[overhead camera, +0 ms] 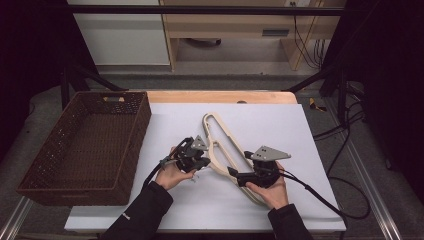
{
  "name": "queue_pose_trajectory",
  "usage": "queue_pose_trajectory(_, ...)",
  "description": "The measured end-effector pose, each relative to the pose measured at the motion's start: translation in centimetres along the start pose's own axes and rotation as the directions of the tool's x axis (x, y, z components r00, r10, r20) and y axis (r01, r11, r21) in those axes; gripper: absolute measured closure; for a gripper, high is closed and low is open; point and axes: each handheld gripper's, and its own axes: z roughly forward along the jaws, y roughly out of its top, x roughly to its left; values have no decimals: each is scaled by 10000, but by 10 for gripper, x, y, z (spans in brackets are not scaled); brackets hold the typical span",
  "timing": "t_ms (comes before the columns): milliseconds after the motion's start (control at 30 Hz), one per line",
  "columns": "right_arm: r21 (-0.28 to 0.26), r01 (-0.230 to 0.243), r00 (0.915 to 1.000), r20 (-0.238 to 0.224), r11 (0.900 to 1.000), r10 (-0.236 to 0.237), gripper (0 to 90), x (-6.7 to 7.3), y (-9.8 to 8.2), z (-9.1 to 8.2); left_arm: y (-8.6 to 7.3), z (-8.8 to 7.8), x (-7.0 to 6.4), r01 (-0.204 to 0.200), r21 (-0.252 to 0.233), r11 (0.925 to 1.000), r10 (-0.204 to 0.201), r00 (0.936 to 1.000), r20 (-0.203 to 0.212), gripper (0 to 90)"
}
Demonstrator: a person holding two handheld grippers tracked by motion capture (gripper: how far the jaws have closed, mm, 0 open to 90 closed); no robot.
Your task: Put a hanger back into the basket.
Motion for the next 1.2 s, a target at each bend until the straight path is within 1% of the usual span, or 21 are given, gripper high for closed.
queue_pose_trajectory(100, 80, 86, 9999, -62, 9999, -85, 210, 2, 3, 5, 2, -2, -1, 0, 7, 10000, 0, 10000, -15, 886)
queue_pose_trajectory(133, 258, 109, 9999, -114, 9996, -107, 217, 3, 4, 11, 4, -4, -2, -64, 63, 10000, 64, 9999, -87, 886)
queue_pose_trajectory(167, 394, 123, 9999, -74, 9991, -120, 221, 3, 4, 15, 6, -5, -2, -5, 31, 10000, 5, 10000, -67, 886)
queue_pose_trajectory(200, 394, 123, 9999, -74, 9991, -120, 221, 3, 4, 15, 6, -5, -2, -5, 31, 10000, 5, 10000, -67, 886)
queue_pose_trajectory(233, 617, 236, 9997, -80, 9978, -231, 230, 4, 3, 21, 7, -6, -3, 4, 65, 10000, -3, 10000, -78, 886)
queue_pose_trajectory(267, 752, 161, 9998, -85, 9970, -155, 234, 5, 3, 23, 9, -7, -4, -21, 109, 9999, 22, 9999, -99, 886)
queue_pose_trajectory(400, 829, 289, 9995, -182, 9961, -275, 260, 6, 4, 30, 12, -9, -5, 16, 175, 9998, -15, 10000, -84, 886)
queue_pose_trajectory(500, 1100, 360, 9993, -113, 9933, -350, 292, 9, 4, 36, 14, -10, -5, 66, 216, 9997, -64, 10000, -52, 886)
queue_pose_trajectory(533, 1345, 464, 9989, -135, 9898, -450, 348, 11, 3, 42, 15, -10, -5, 103, 212, 9997, -102, 9999, -48, 886)
queue_pose_trajectory(567, 1345, 464, 9989, -135, 9898, -450, 348, 11, 3, 42, 15, -10, -5, 103, 212, 9997, -102, 9999, -48, 886)
queue_pose_trajectory(600, 1510, 553, 9985, -125, 9870, -541, 391, 13, 2, 46, 16, -11, -6, 99, 219, 9997, -99, 9999, -18, 886)
queue_pose_trajectory(667, 1646, 591, 9982, -177, 9846, -570, 430, 14, 1, 50, 18, -13, -6, 100, 256, 9996, -99, 9999, -33, 886)
queue_pose_trajectory(900, 1823, 888, 9960, -203, 9792, -865, 525, 15, -2, 54, 23, -14, -11, 12, 243, 9997, -9, 9999, -104, 886)
queue_pose_trajectory(933, 1952, 992, 9951, -171, 9757, -978, 568, 16, -4, 55, 24, -14, -13, -82, 286, 9996, 86, 9998, -153, 886)
queue_pose_trajectory(967, 1952, 992, 9951, -171, 9757, -978, 568, 16, -4, 55, 24, -14, -13, -82, 286, 9996, 86, 9998, -153, 886)
queue_pose_trajectory(1000, 2054, 1131, 9936, -163, 9721, -1121, 616, 17, -5, 57, 24, -14, -14, -67, 293, 9995, 71, 9999, -136, 885)
queue_pose_trajectory(1033, 2054, 1131, 9936, -163, 9721, -1121, 616, 17, -5, 57, 24, -14, -14, -81, 308, 9995, 86, 9998, -159, 885)
queue_pose_trajectory(1067, 2163, 1200, 9927, -190, 9689, -1187, 665, 17, -6, 57, 24, -14, -15, -65, 304, 9995, 70, 9998, -160, 885)
queue_pose_trajectory(1133, 2237, 1241, 9922, -176, 9667, -1233, 684, 17, -6, 57, 24, -14, -15, -69, 306, 9995, 74, 9998, -178, 885)
queue_pose_trajectory(1167, 2203, 1172, 9931, -168, 9684, -1164, 707, 17, -6, 58, 24, -15, -14, -215, 459, 9987, 225, 9996, -198, 885)
queue_pose_trajectory(1200, 2227, 1326, 9912, -288, 9658, -1294, 725, 17, -6, 57, 24, -15, -14, -206, 459, 9987, 215, 9996, -193, 885)
